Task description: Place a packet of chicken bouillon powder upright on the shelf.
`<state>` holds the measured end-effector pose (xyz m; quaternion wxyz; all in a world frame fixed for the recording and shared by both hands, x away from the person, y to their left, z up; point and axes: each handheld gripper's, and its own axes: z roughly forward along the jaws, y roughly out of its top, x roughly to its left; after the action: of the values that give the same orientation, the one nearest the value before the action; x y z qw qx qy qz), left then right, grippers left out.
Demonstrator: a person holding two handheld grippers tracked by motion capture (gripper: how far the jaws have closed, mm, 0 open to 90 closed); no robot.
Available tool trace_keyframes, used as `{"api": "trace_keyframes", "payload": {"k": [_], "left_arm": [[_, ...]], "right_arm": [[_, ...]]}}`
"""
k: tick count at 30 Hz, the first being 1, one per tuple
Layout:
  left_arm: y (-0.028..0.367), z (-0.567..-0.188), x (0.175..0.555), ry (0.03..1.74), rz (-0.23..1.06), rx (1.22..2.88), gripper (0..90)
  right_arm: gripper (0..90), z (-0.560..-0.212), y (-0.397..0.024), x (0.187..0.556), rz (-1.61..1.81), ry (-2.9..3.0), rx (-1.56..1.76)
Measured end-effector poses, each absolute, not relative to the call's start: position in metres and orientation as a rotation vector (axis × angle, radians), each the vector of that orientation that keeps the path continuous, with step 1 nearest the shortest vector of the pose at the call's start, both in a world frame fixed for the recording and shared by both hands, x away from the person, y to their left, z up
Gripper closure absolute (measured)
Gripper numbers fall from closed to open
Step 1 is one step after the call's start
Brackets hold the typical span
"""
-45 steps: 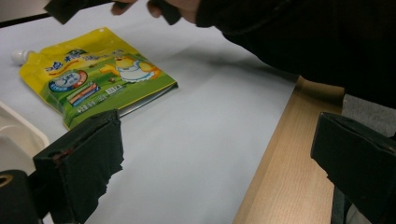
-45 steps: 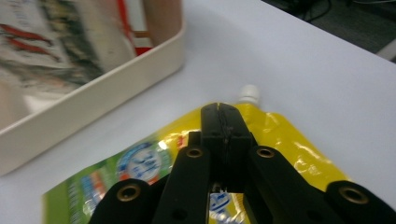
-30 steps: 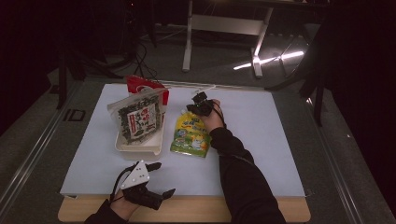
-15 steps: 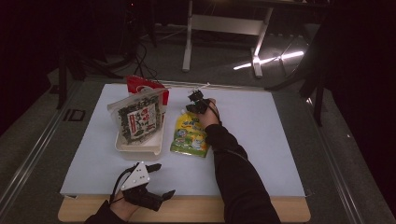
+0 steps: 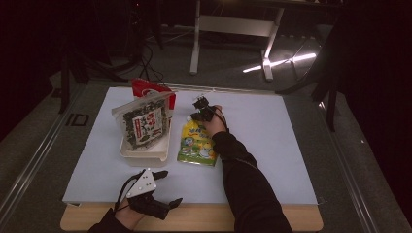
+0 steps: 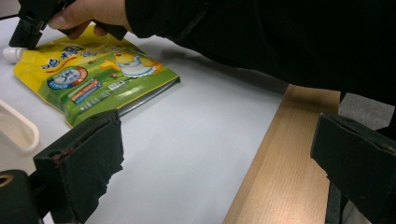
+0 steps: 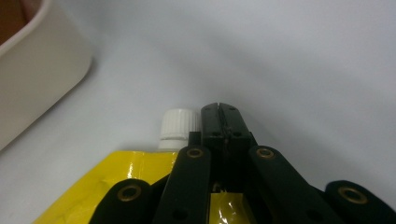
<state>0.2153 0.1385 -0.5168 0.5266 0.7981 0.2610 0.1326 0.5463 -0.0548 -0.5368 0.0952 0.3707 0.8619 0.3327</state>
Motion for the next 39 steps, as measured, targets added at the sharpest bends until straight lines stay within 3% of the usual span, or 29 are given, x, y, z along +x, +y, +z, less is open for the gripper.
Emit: {"api": "trace_keyframes", "payload": {"k": [39], "left_arm": [[0.134, -0.514, 0.220, 0.614, 0.319, 1.910, 3.4]], "right_arm": [[89.8, -0.539, -0.064, 0.449, 1.049, 2.687, 0.897]]}}
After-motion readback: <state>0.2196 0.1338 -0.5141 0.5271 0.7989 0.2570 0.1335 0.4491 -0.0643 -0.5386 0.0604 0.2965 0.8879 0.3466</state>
